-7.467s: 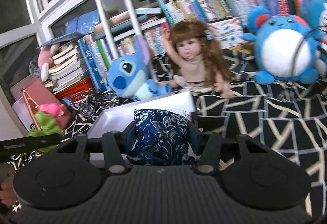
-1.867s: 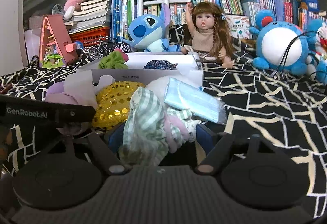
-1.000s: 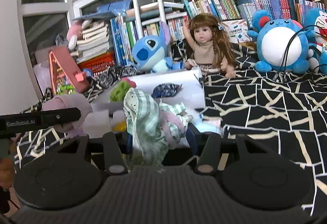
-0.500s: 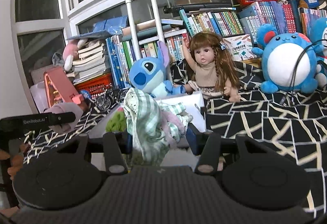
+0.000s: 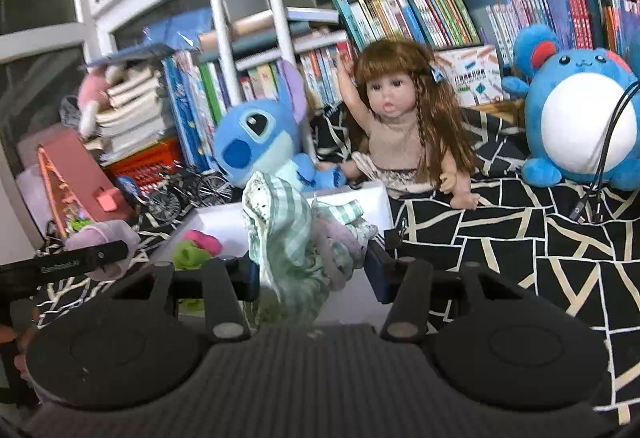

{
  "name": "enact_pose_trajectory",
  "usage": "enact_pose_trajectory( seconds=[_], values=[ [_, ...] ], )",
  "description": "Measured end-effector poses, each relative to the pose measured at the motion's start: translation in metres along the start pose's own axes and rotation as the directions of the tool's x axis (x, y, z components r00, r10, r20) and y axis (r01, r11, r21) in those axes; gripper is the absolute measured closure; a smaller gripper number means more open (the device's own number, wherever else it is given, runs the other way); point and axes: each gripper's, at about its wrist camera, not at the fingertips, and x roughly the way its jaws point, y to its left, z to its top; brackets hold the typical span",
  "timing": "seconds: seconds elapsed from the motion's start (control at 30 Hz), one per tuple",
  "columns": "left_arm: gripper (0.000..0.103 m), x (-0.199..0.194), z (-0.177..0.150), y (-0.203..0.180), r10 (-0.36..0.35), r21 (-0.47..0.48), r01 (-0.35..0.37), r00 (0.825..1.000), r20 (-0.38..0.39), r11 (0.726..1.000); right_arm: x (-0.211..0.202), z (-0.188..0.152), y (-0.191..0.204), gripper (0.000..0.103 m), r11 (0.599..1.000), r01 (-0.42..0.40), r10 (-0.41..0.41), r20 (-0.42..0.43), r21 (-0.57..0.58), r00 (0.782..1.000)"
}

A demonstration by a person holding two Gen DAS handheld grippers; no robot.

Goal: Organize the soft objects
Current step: 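Lower the sock ball into the box with the left tool while the right releases the plaid cloth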

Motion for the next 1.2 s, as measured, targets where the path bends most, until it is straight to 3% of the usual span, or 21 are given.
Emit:
enact_pose_trajectory(
  seconds=[0.5, 0.73, 1.2],
  values=[
    [0.059, 0.048, -0.006, -0.023, 0.004, 0.053, 0.0, 0.997, -0.077, 0.999, 0.065, 0.007, 0.005, 0.048, 0.994, 0.088, -0.095, -0.108, -0.067, 0.99],
    [0.059, 0.063, -0.003, -0.02, -0.061, -0.02, 0.059, 0.99, -0.126, 0.998, 0.088, 0.003, 0.001, 0.048, 0.993, 0.112, -0.118, -0.159, -0.045, 0.98],
    [0.059, 0.072, -0.016, -0.03, -0.076, -0.025, 0.072, 0.985, -0.156, 0.997, 0.101, -0.004, -0.011, 0.048, 0.996, 0.081, -0.07, -0.209, 0.047, 0.975]
  ],
)
